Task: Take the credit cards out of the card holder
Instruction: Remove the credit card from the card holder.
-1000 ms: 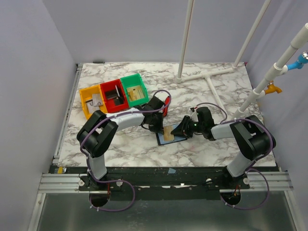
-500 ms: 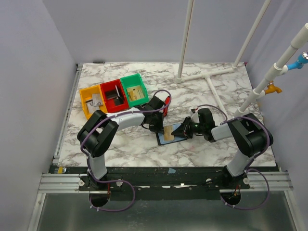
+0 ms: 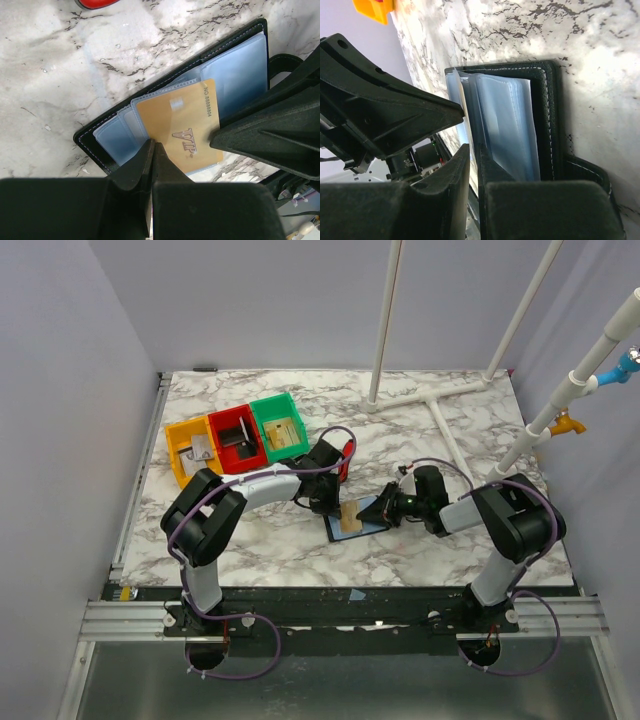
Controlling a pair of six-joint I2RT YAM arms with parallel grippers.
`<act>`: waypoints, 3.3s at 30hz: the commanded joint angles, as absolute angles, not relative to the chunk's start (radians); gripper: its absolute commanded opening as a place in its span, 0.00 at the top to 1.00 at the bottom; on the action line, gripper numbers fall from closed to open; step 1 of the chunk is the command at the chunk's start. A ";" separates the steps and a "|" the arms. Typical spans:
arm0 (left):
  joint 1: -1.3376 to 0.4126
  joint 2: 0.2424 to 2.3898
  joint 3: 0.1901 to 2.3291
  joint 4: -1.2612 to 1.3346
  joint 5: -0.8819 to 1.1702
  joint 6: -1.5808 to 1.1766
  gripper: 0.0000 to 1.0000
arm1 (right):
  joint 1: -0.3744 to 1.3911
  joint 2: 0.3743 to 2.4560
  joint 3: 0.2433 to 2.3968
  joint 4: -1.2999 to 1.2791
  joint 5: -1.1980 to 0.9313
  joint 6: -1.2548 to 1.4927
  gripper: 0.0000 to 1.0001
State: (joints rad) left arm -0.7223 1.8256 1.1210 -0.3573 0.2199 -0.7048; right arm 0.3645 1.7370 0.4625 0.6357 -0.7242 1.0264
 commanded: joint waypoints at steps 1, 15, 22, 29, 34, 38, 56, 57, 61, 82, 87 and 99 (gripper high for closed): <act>-0.730 1.862 1.123 -0.396 0.207 -0.696 1.00 | 0.357 1.765 0.455 0.693 -0.765 1.038 0.86; -0.726 1.861 1.103 -0.398 0.206 -0.696 1.00 | 0.317 1.787 0.434 0.712 -0.773 1.029 0.99; -0.708 1.847 1.071 -0.392 0.201 -0.695 1.00 | 0.288 1.784 0.414 0.707 -0.778 1.006 0.99; -0.702 1.845 1.064 -0.395 0.197 -0.691 1.00 | 0.274 1.750 0.412 0.655 -0.759 0.970 0.99; -0.699 1.848 1.065 -0.396 0.198 -0.692 1.00 | 0.258 1.733 0.415 0.604 -0.752 0.930 0.99; -0.697 1.850 1.068 -0.399 0.196 -0.690 1.00 | 0.247 1.726 0.419 0.576 -0.741 0.903 0.99; -0.690 1.859 1.073 -0.410 0.196 -0.678 1.00 | 0.216 1.691 0.396 0.546 -0.726 0.870 0.99; -0.691 1.859 1.073 -0.408 0.196 -0.677 1.00 | 0.215 1.698 0.391 0.574 -0.739 0.884 0.99; -0.691 1.859 1.075 -0.407 0.199 -0.674 1.00 | 0.215 1.752 0.373 0.701 -0.808 0.948 0.94; -0.691 1.859 1.092 -0.416 0.198 -0.670 1.00 | 0.214 1.797 0.367 0.776 -0.833 0.992 0.87; -0.690 1.861 1.092 -0.416 0.198 -0.669 1.00 | 0.215 1.796 0.374 0.775 -0.838 0.991 0.95; -0.685 1.862 1.088 -0.429 0.190 -0.664 1.00 | 0.210 1.721 0.373 0.656 -0.767 0.927 0.99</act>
